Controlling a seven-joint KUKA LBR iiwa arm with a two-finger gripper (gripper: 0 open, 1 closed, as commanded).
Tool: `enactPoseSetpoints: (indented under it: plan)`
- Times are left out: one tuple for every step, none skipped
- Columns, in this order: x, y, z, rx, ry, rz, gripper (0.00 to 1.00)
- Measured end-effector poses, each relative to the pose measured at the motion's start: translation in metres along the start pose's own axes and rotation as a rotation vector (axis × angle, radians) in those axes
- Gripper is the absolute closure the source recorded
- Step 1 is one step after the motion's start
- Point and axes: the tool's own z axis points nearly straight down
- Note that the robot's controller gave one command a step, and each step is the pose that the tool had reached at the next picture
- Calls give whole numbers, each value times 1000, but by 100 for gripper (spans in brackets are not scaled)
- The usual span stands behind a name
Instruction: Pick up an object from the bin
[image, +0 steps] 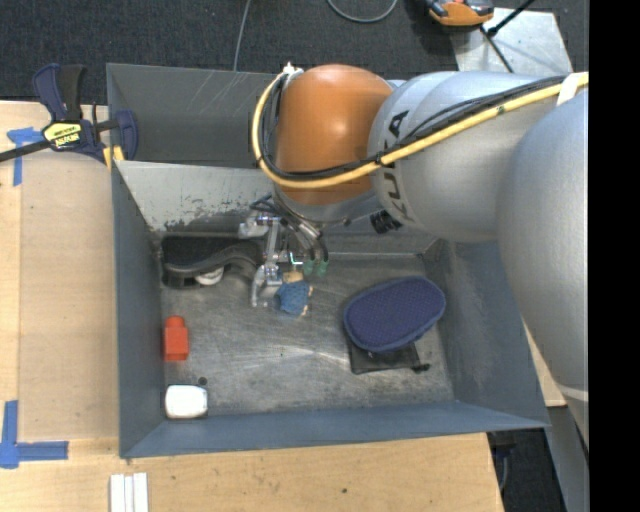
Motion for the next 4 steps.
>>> enactPoseSetpoints:
  plan:
    - [-16, 39, 54, -3, -17, 97, 0]
    - [-14, 26, 77, -11, -25, 205, 0]
    - [-17, 11, 90, -12, -15, 230, 0]
    - [-18, 12, 88, -4, -10, 227, 0]
